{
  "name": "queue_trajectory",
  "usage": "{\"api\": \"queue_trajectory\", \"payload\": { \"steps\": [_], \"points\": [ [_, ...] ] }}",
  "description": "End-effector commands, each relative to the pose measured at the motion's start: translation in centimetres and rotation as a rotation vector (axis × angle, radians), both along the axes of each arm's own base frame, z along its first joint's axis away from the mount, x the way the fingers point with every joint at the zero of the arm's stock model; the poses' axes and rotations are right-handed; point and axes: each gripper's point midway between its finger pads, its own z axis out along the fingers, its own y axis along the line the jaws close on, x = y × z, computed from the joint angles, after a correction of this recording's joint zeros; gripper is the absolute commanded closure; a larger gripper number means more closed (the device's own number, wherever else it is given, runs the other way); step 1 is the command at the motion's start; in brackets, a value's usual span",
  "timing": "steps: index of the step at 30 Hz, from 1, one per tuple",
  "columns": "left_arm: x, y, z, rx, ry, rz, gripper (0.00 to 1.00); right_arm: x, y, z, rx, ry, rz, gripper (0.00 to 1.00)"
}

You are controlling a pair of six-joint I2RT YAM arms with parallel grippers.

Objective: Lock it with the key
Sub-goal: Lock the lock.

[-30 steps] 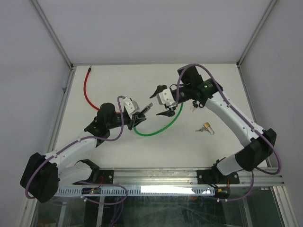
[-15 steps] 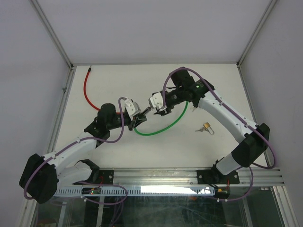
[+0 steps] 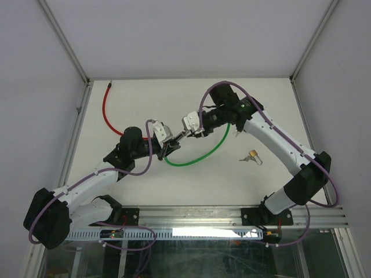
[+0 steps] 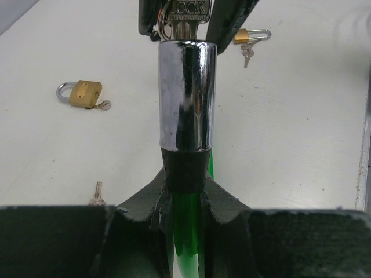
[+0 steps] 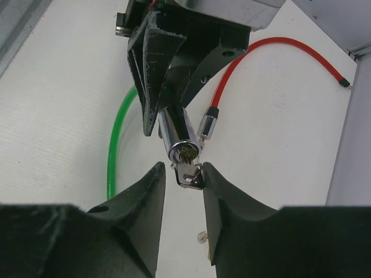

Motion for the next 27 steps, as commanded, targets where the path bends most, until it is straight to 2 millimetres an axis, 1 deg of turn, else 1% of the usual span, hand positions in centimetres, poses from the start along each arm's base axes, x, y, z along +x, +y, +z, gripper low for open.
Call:
{"api": "queue_trajectory", "payload": {
  "steps": [1,12,19,24,27],
  "points": [
    [0.3,-0.4,1.7,-0.006,-0.062,-0.013,1.0,-0.2,0.3,3.8,0.077,-0.05,-0.009,0.69],
    [0.4,-0.4,1.6,-0.003,-0.061,-0.009,1.0,0.1,0.5,3.4,0.064,-0.002,-0.049,0.9],
    [0.5,-0.4,1.5,-0.002,-0.057,-0.001,1.0,0.0,0.6,2.8,0.032,0.059,-0.114,0.93],
    [0.7,-0.3,1.5,-0.001,-0.055,0.013,1.0,0.4,0.5,2.6,0.004,0.117,-0.216,0.98],
    [0.8,-0.2,1.5,-0.002,-0.053,0.02,1.0,0.5,0.5,2.4,-0.019,0.156,-0.275,0.98]
  ]
}}
